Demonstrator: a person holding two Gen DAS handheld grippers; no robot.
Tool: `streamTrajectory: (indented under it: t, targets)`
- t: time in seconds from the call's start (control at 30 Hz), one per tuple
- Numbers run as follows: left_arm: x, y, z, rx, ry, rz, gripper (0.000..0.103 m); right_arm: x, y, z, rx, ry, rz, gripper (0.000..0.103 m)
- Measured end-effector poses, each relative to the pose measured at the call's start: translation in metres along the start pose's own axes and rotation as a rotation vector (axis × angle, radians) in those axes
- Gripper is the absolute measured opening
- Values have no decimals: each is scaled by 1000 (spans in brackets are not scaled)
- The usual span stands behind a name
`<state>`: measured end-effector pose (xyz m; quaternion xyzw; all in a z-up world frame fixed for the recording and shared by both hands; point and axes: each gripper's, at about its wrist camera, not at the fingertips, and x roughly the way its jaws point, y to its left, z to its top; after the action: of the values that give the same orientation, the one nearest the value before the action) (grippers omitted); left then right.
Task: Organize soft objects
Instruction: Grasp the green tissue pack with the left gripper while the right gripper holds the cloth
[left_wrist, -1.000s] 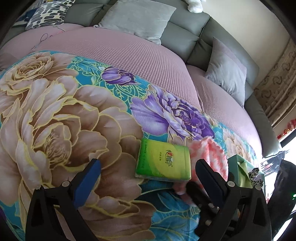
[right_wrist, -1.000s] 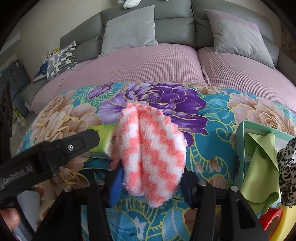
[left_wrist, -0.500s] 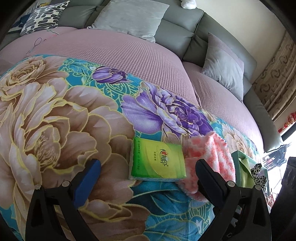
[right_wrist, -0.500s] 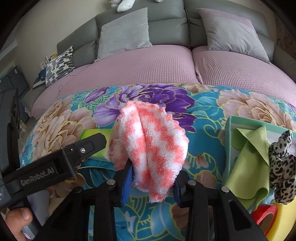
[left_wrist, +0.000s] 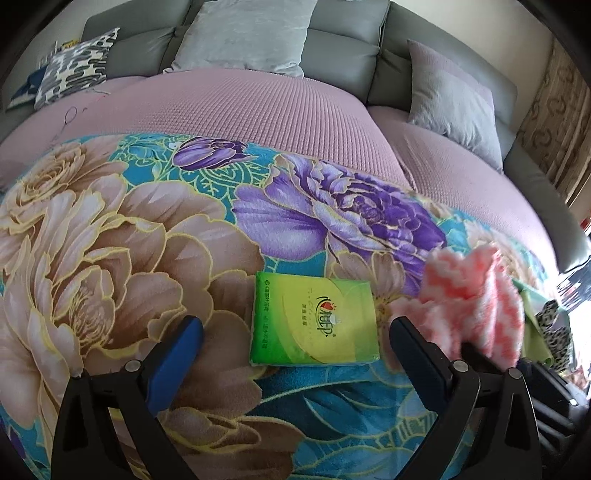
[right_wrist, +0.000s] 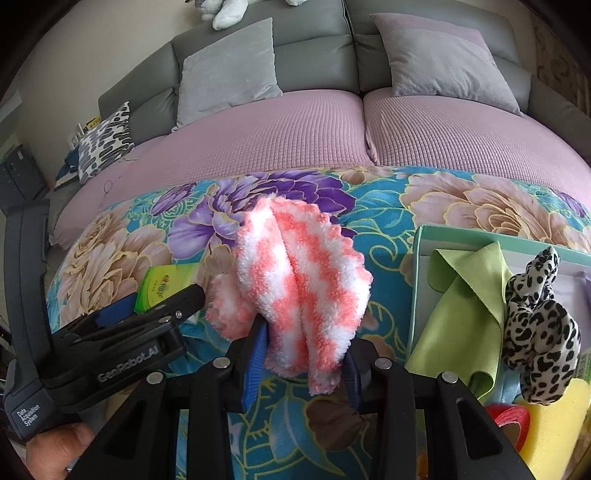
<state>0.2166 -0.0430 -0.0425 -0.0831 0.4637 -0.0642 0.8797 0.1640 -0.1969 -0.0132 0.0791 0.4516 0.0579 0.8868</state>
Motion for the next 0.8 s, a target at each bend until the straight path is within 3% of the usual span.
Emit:
streamTrajectory:
  t: [0.07,0.17,0.23,0.27,0.5,0.8]
  targets:
    - [2,-1,0,6,-4,18,96,0,0,0,-1,1,-1,39]
    - [2,-2,-1,16,-13,46,83,1,1,0,-2,2,0,39]
    - [0,-1,-1,15,-18,47,67,0,2,0,-5,3,1,39]
    - [-1,0,-1,12,-20,44,66,0,2,0,-7,4,1,38]
    - [-9,6,0,-27,-19,-25,65,-6,3,0,-8,5,17,28]
    - [-40,5,-1,-37,-39,-12,65,-31,1,0,4,-31,46,21]
